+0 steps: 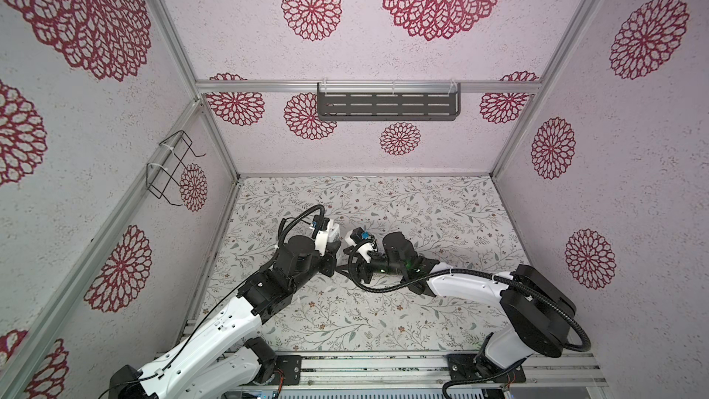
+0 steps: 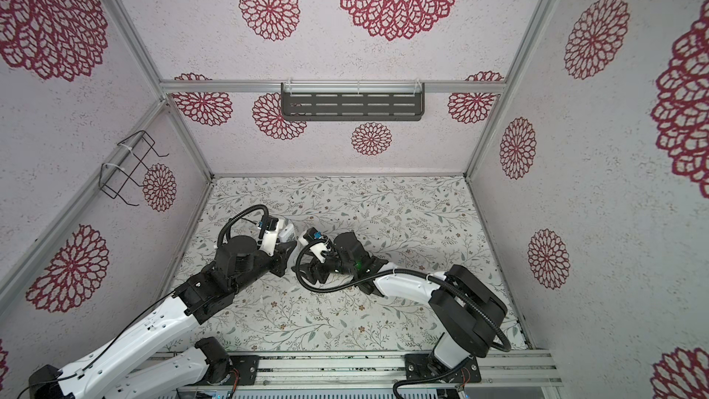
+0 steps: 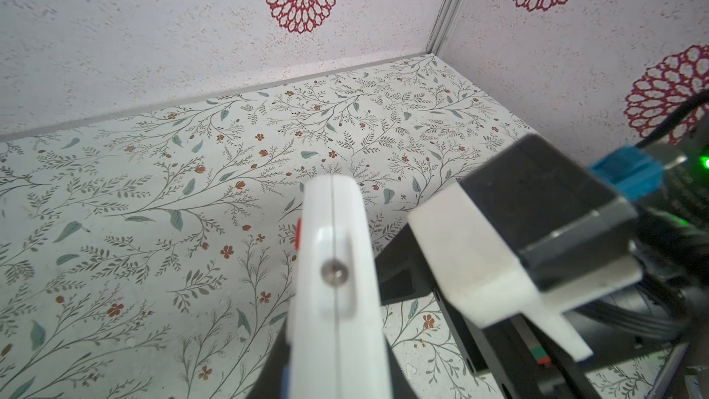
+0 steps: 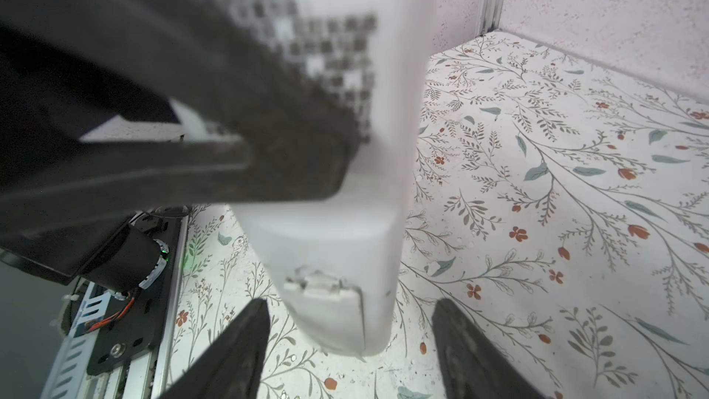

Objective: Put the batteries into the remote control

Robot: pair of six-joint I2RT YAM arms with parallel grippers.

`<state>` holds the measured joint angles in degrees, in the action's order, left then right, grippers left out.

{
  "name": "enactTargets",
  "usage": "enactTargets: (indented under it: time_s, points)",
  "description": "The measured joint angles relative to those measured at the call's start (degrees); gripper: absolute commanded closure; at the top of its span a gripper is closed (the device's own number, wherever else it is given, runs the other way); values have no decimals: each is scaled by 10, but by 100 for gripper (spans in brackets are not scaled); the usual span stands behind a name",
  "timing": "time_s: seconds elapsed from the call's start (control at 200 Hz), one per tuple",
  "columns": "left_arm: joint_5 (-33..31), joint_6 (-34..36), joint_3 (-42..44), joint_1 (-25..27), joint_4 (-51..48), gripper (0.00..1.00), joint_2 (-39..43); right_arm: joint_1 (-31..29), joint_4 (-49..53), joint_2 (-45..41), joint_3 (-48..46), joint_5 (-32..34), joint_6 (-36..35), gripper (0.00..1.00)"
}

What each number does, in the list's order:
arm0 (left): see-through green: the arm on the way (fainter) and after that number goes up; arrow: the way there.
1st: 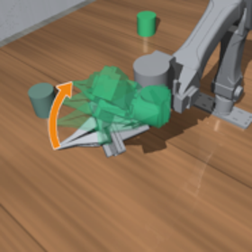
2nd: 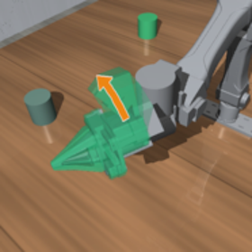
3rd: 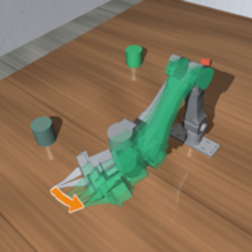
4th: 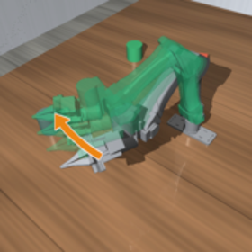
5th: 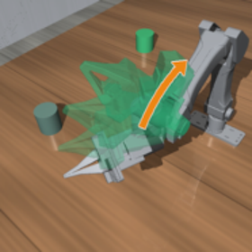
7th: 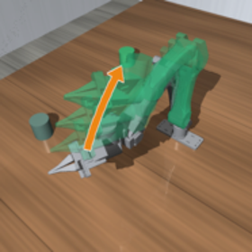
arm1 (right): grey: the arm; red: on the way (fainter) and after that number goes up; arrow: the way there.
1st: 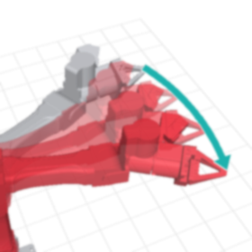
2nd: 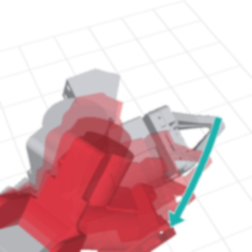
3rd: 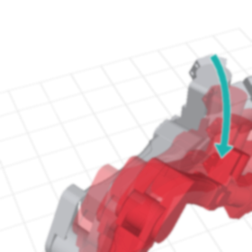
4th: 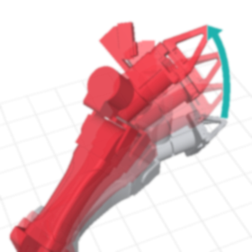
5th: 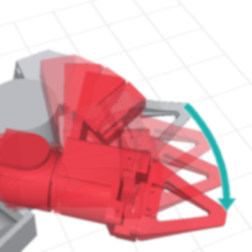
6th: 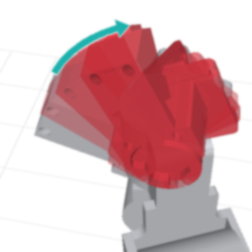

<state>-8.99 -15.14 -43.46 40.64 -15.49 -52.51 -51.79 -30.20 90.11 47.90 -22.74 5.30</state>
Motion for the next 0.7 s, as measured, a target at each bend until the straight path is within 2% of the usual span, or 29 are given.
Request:
enactTargets:
  time_s: [0.36, 0.7]
  points:
    - [-14, 7, -10, 12, -12, 100, -18, -1, -34, 4, -3, -1, 4, 38]
    - [-18, 16, -10, 15, -19, 100, -18, -4, -38, 14, -2, -12, 8, 49]
